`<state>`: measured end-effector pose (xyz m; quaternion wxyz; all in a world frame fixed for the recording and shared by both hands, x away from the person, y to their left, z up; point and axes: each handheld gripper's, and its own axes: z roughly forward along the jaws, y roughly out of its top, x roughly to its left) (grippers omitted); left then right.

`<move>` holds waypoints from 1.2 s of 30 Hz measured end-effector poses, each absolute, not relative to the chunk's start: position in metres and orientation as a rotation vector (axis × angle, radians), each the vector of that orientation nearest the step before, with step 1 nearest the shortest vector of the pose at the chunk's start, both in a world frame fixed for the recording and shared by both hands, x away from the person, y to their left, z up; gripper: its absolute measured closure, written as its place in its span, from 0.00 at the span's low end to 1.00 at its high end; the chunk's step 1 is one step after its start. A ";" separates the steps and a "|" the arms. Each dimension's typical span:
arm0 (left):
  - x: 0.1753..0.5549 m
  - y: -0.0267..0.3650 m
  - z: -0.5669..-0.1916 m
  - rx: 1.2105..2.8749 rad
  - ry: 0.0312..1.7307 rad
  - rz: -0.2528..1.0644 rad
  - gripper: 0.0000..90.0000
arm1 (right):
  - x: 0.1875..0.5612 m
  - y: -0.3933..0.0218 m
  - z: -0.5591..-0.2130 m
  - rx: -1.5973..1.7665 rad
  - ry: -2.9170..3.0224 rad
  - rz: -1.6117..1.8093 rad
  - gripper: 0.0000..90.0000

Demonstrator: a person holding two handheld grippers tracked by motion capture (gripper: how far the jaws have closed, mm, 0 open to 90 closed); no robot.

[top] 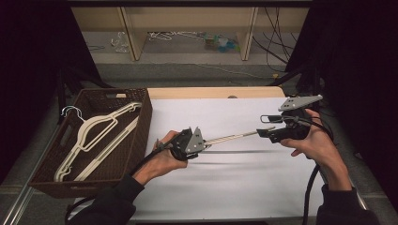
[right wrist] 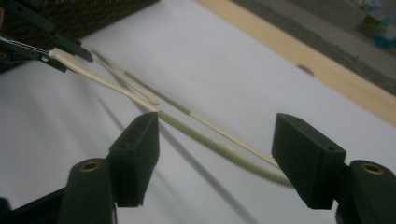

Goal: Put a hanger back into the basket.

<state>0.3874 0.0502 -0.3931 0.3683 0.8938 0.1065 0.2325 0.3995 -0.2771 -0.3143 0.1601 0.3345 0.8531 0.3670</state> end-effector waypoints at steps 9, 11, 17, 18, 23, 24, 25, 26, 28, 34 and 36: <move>0.395 0.072 -0.363 2.161 0.476 0.468 0.92 | 0.374 -0.278 -0.321 0.879 2.385 1.017 0.33; 0.397 0.083 -0.351 2.107 0.549 0.447 0.94 | 0.370 -0.278 -0.323 0.885 2.379 1.012 0.33; 0.392 0.098 -0.333 2.055 0.617 0.397 0.95 | 0.364 -0.278 -0.330 0.877 2.394 1.019 0.33; 0.392 0.101 -0.332 2.013 0.657 0.348 0.95 | 0.364 -0.278 -0.332 0.867 2.412 1.020 0.33; 0.392 0.110 -0.324 1.968 0.702 0.272 0.95 | 0.363 -0.279 -0.337 0.882 2.417 1.005 0.34; 0.392 0.113 -0.322 1.963 0.713 0.254 0.95 | 0.362 -0.279 -0.337 0.881 2.426 0.999 0.34; 0.394 0.122 -0.318 1.933 0.755 0.208 0.95 | 0.362 -0.279 -0.338 0.880 2.429 0.999 0.34; 0.394 0.125 -0.316 1.923 0.767 0.195 0.95 | 0.361 -0.279 -0.339 0.889 2.425 0.999 0.34; 0.394 0.134 -0.311 1.890 0.791 0.175 0.95 | 0.362 -0.279 -0.340 0.888 2.437 0.989 0.34; 0.387 0.170 -0.289 1.767 0.860 0.157 0.95 | 0.361 -0.279 -0.345 0.891 2.453 0.981 0.34; 0.385 0.186 -0.282 1.735 0.888 0.166 0.95 | 0.361 -0.280 -0.346 0.883 2.461 0.982 0.34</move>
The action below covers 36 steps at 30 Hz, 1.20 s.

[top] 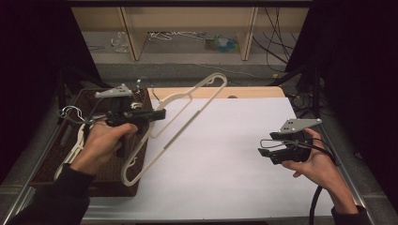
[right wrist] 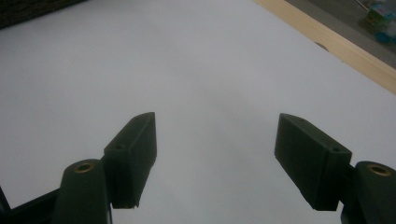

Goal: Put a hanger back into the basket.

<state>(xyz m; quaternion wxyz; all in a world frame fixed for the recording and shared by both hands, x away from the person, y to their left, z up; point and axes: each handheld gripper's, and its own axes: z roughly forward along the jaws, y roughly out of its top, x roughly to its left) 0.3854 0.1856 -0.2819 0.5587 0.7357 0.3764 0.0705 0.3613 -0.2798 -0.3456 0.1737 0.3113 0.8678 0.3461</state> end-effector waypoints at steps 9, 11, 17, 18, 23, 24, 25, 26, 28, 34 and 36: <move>0.384 0.255 -0.258 1.617 0.992 0.261 0.95 | 0.359 -0.281 -0.353 0.902 2.475 0.984 0.33; 0.387 0.271 -0.258 1.614 1.017 0.291 0.95 | 0.358 -0.281 -0.355 0.905 2.479 0.991 0.32; 0.398 0.306 -0.271 1.635 1.094 0.318 0.95 | 0.358 -0.282 -0.360 0.892 2.453 1.033 0.24; 0.400 0.311 -0.275 1.636 1.109 0.317 0.95 | 0.358 -0.282 -0.361 0.887 2.450 1.040 0.24; 0.407 0.331 -0.294 1.650 1.157 0.325 0.95 | 0.358 -0.283 -0.365 0.880 2.455 1.048 0.21; 0.407 0.335 -0.297 1.654 1.167 0.338 0.95 | 0.358 -0.283 -0.366 0.876 2.461 1.046 0.21; 0.407 0.335 -0.297 1.654 1.167 0.338 0.95 | 0.358 -0.283 -0.366 0.876 2.461 1.046 0.21; 0.410 0.342 -0.302 1.649 1.174 0.342 0.95 | 0.359 -0.281 -0.368 0.880 2.465 1.042 0.21; 0.413 0.348 -0.304 1.673 1.167 0.352 0.95 | 0.359 -0.281 -0.369 0.883 2.476 1.037 0.22; 0.425 0.363 -0.311 1.749 1.158 0.359 0.95 | 0.359 -0.281 -0.370 0.885 2.486 1.026 0.22; 0.427 0.368 -0.314 1.767 1.159 0.351 0.95 | 0.359 -0.282 -0.370 0.889 2.485 1.028 0.23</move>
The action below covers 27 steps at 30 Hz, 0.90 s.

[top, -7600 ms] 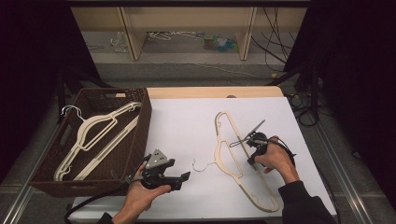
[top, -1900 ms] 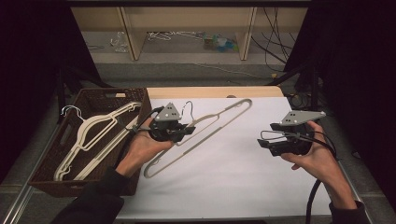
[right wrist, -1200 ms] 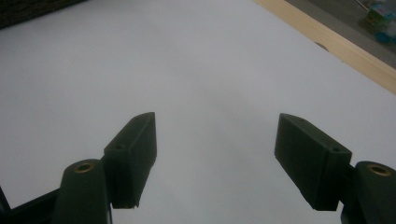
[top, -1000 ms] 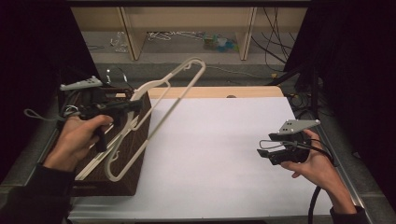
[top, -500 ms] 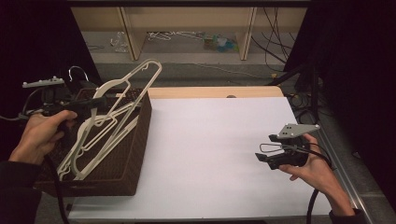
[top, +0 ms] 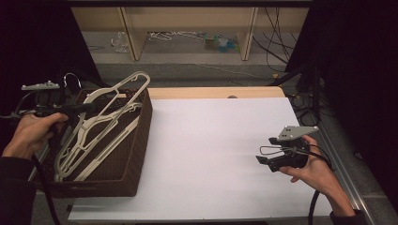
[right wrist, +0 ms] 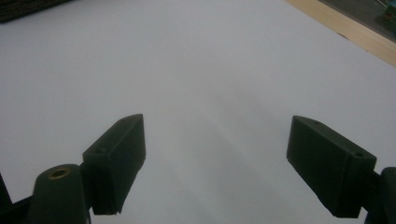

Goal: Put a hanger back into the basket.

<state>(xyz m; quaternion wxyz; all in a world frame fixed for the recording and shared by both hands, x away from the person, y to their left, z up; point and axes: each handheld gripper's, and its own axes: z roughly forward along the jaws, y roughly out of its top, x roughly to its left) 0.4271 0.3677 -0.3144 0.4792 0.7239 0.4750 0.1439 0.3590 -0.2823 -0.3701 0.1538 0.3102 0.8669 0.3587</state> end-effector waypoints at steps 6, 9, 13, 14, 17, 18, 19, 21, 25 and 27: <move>0.432 0.381 -0.323 1.817 1.116 0.353 0.95 | 0.359 -0.283 -0.372 0.889 2.480 1.027 0.23; 0.433 0.385 -0.327 1.822 1.103 0.361 0.95 | 0.359 -0.282 -0.373 0.891 2.474 1.032 0.23; 0.432 0.391 -0.332 1.827 1.108 0.349 0.95 | 0.358 -0.284 -0.372 0.891 2.484 1.025 0.24; 0.432 0.393 -0.336 1.832 1.118 0.343 0.95 | 0.359 -0.286 -0.371 0.892 2.497 1.017 0.24; 0.431 0.397 -0.340 1.826 1.124 0.338 0.95 | 0.358 -0.287 -0.373 0.902 2.474 1.027 0.24; 0.431 0.401 -0.344 1.827 1.133 0.330 0.95 | 0.359 -0.289 -0.373 0.905 2.492 1.011 0.24; 0.431 0.401 -0.344 1.827 1.133 0.330 0.95 | 0.359 -0.289 -0.373 0.905 2.492 1.011 0.24; 0.430 0.403 -0.348 1.815 1.133 0.314 0.95 | 0.359 -0.290 -0.373 0.908 2.493 1.009 0.24; 0.429 0.404 -0.351 1.814 1.132 0.292 0.95 | 0.359 -0.289 -0.373 0.913 2.496 1.003 0.24; 0.428 0.407 -0.354 1.813 1.130 0.278 0.95 | 0.359 -0.289 -0.373 0.890 2.501 0.993 0.24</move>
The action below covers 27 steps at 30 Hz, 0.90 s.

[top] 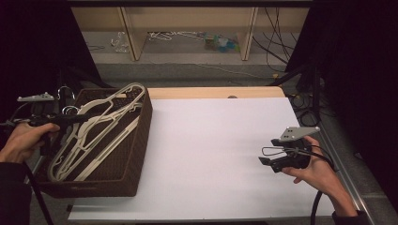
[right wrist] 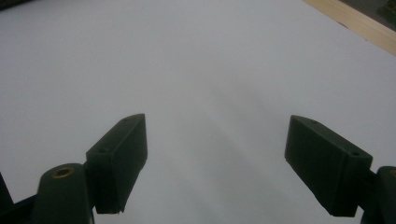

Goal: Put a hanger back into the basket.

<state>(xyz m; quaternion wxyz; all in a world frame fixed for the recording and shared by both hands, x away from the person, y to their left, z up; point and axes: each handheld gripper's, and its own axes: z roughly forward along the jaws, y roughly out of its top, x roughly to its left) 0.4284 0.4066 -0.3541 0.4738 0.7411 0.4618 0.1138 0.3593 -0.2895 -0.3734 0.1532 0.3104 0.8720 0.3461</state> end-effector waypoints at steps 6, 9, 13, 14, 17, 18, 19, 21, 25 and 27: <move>0.428 0.407 -0.364 1.848 1.141 0.256 0.95 | 0.360 -0.291 -0.376 0.918 2.480 1.007 0.25; 0.430 0.403 -0.372 1.861 1.154 0.232 0.95 | 0.361 -0.291 -0.377 0.909 2.477 1.003 0.25; 0.434 0.399 -0.385 1.886 1.217 0.209 0.94 | 0.360 -0.291 -0.376 0.909 2.480 1.008 0.25; 0.436 0.398 -0.389 1.889 1.250 0.214 0.94 | 0.360 -0.291 -0.376 0.909 2.480 1.008 0.25; 0.441 0.399 -0.397 1.915 1.382 0.292 0.90 | 0.360 -0.291 -0.376 0.913 2.483 1.007 0.25; 0.442 0.399 -0.398 1.910 1.409 0.306 0.89 | 0.361 -0.292 -0.377 0.903 2.479 1.006 0.25; 0.443 0.399 -0.398 1.903 1.438 0.322 0.87 | 0.361 -0.292 -0.377 0.903 2.478 1.005 0.25; 0.443 0.400 -0.399 1.920 1.469 0.356 0.84 | 0.361 -0.293 -0.376 0.917 2.505 0.990 0.25; 0.441 0.405 -0.401 1.940 1.557 0.446 0.77 | 0.361 -0.292 -0.377 0.910 2.504 0.995 0.25; 0.438 0.405 -0.399 1.939 1.559 0.459 0.75 | 0.362 -0.292 -0.379 0.896 2.496 1.002 0.25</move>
